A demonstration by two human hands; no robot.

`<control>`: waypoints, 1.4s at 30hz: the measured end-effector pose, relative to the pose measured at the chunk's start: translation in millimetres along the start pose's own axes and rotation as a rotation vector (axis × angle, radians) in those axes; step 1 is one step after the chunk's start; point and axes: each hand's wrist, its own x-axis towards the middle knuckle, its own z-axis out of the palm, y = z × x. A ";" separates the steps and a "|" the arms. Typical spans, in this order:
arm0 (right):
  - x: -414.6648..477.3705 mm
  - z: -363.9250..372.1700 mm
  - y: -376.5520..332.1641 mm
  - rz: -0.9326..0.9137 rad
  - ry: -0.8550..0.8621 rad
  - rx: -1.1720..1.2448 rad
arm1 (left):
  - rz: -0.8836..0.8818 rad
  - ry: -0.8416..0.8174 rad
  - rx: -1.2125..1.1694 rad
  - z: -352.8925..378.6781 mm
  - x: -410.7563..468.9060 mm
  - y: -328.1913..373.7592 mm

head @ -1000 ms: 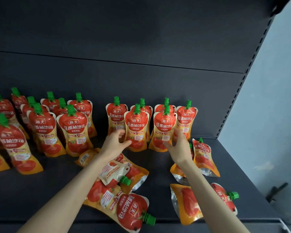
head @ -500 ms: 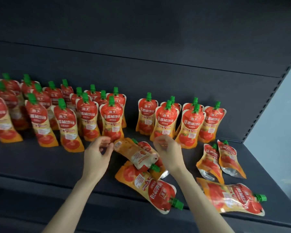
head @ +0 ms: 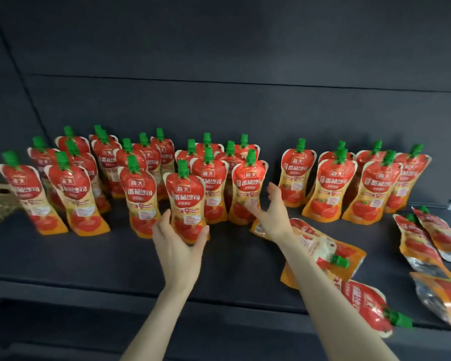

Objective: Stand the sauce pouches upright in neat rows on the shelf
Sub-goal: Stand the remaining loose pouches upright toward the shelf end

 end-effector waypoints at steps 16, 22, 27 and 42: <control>7.6 24.6 -10.8 0.057 0.061 0.005 | -0.023 -0.032 -0.025 9.4 26.0 -21.0; 4.8 23.2 -10.4 0.081 0.076 -0.030 | -0.023 -0.041 0.006 7.1 27.5 -21.4; 1.8 22.7 -13.5 0.099 0.070 -0.063 | -0.046 -0.082 0.026 2.6 23.8 -19.1; -57.3 -83.0 9.0 0.040 0.074 -0.334 | 0.077 -0.274 0.027 24.8 -54.6 30.0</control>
